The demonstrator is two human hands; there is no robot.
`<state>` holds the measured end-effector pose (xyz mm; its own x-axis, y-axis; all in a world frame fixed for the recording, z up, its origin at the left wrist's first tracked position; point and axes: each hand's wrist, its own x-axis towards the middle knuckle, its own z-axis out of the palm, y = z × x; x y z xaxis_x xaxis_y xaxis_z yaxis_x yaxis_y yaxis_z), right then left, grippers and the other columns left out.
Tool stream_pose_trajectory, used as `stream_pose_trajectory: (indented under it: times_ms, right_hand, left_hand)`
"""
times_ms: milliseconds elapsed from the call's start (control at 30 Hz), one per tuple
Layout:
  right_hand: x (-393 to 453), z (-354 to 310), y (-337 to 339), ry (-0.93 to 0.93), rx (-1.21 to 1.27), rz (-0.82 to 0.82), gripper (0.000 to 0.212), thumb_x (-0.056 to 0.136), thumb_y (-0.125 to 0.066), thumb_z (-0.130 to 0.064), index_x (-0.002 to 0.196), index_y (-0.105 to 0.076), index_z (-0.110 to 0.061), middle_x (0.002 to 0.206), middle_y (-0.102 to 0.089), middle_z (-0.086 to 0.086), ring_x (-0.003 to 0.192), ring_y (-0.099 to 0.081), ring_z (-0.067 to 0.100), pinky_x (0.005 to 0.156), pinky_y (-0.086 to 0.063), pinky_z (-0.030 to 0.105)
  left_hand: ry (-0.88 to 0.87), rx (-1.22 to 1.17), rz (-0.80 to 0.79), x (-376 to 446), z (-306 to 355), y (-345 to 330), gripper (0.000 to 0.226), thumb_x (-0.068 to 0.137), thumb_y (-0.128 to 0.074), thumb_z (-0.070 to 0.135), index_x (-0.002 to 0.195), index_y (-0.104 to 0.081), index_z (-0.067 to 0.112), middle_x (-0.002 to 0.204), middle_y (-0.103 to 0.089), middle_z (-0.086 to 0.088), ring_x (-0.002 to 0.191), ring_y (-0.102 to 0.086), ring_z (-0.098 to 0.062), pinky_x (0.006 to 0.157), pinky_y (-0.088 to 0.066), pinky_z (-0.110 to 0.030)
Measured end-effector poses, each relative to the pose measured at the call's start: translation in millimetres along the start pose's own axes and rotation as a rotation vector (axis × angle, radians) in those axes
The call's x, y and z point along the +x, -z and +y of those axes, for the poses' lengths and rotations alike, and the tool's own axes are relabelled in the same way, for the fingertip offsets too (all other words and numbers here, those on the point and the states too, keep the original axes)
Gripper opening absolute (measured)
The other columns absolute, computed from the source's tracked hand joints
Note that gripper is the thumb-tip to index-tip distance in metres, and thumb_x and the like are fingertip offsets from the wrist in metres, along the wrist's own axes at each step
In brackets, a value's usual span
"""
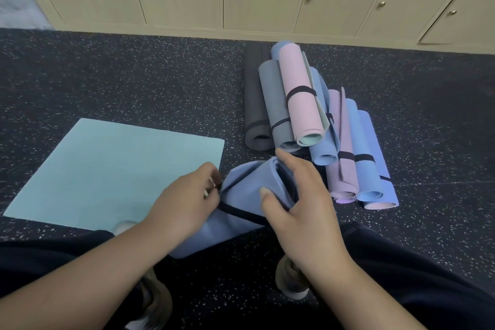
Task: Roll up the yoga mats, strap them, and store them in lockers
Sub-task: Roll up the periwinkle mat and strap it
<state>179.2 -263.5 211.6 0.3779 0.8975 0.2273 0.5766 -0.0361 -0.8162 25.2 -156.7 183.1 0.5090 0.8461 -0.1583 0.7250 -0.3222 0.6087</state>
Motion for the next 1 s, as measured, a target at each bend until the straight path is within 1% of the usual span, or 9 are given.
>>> stream_pose_trajectory:
  times_ms: [100, 233, 333, 500, 567, 667, 767, 867, 1000]
  right_hand:
    - [-0.1, 2.9, 0.6, 0.026, -0.032, -0.016, 0.059, 0.079, -0.060, -0.023, 0.136, -0.047, -0.016, 0.124, -0.048, -0.013, 0.115, -0.035, -0.022, 0.095, -0.025, -0.001]
    - [-1.7, 5.5, -4.1, -0.009, -0.050, -0.015, 0.061, 0.080, -0.057, -0.026, 0.139, -0.044, -0.016, 0.123, -0.042, -0.014, 0.113, -0.030, -0.026, 0.095, -0.021, -0.003]
    - [-5.6, 3.5, -10.5, -0.028, -0.065, -0.036, 0.064, 0.081, -0.058, -0.032, 0.141, -0.040, -0.017, 0.122, -0.036, -0.022, 0.113, -0.026, -0.028, 0.093, -0.020, -0.005]
    - [-10.2, -0.3, -13.1, -0.040, 0.007, -0.130, 0.072, 0.079, -0.058, -0.051, 0.143, -0.034, -0.028, 0.124, -0.032, -0.033, 0.117, -0.033, -0.021, 0.094, -0.025, -0.002]
    - [-8.8, 0.0, -10.0, -0.048, 0.035, -0.116, 0.066, 0.081, -0.048, -0.058, 0.139, -0.031, -0.033, 0.126, -0.036, -0.029, 0.118, -0.034, -0.020, 0.093, -0.025, -0.002]
    - [-5.3, 3.3, -7.3, -0.108, 0.047, -0.129, 0.061, 0.091, -0.035, -0.060, 0.142, -0.034, -0.025, 0.130, -0.043, -0.018, 0.119, -0.035, -0.018, 0.097, -0.024, 0.000]
    - [-6.0, 8.2, -8.1, -0.186, 0.120, -0.230, 0.060, 0.089, -0.024, -0.066, 0.135, -0.042, -0.031, 0.128, -0.051, -0.021, 0.121, -0.044, -0.008, 0.103, -0.035, 0.019]
    - [-6.7, 9.5, -8.1, -0.240, 0.129, -0.274, 0.060, 0.088, -0.019, -0.071, 0.129, -0.045, -0.037, 0.122, -0.056, -0.024, 0.117, -0.046, -0.010, 0.098, -0.036, 0.019]
    - [-6.4, 4.5, -5.4, -0.210, 0.144, -0.220, 0.058, 0.081, -0.027, -0.071, 0.125, -0.049, -0.039, 0.110, -0.058, -0.027, 0.106, -0.054, -0.005, 0.091, -0.049, 0.032]
  left_hand:
    - [-0.188, -0.160, -0.083, -4.2, 10.8, 3.9, 0.042, 0.078, -0.055, 0.021, 0.108, -0.044, 0.047, 0.112, -0.047, 0.022, 0.110, -0.044, 0.000, 0.085, -0.030, -0.004]
    - [-0.297, -0.145, -0.174, -17.2, 25.8, -2.2, 0.079, 0.067, -0.052, 0.048, 0.141, -0.027, 0.038, 0.139, -0.036, 0.019, 0.130, -0.031, 0.005, 0.106, -0.026, -0.011]
    - [-0.258, -0.076, -0.180, -23.8, 34.8, -11.9, 0.108, 0.054, -0.040, 0.063, 0.150, -0.008, 0.027, 0.145, -0.019, 0.021, 0.136, -0.019, 0.007, 0.104, -0.018, -0.003]
    - [-0.268, -0.197, -0.076, -21.5, 35.6, -6.3, 0.072, 0.059, -0.047, 0.053, 0.130, -0.034, 0.047, 0.130, -0.044, 0.024, 0.117, -0.046, 0.005, 0.095, -0.043, -0.024]
    - [-0.260, -0.264, -0.071, -21.0, 36.0, -2.9, 0.060, 0.063, -0.056, 0.049, 0.120, -0.040, 0.049, 0.121, -0.053, 0.024, 0.112, -0.051, 0.003, 0.095, -0.045, -0.034]
    - [-0.249, -0.274, -0.038, -20.4, 39.5, 2.1, 0.054, 0.062, -0.057, 0.059, 0.113, -0.041, 0.052, 0.113, -0.057, 0.027, 0.107, -0.054, 0.004, 0.100, -0.041, -0.043]
    - [-0.245, -0.355, 0.005, -19.3, 41.5, 7.7, 0.048, 0.065, -0.065, 0.055, 0.109, -0.046, 0.052, 0.110, -0.059, 0.028, 0.103, -0.057, 0.004, 0.094, -0.046, -0.036]
    - [-0.261, -0.412, 0.065, -18.3, 42.3, 14.5, 0.045, 0.070, -0.070, 0.040, 0.107, -0.049, 0.051, 0.108, -0.062, 0.026, 0.099, -0.061, -0.001, 0.085, -0.049, -0.027]
    - [-0.299, -0.414, 0.115, -17.9, 44.4, 21.7, 0.045, 0.072, -0.070, 0.037, 0.109, -0.048, 0.052, 0.110, -0.060, 0.027, 0.103, -0.058, 0.003, 0.079, -0.045, -0.014]
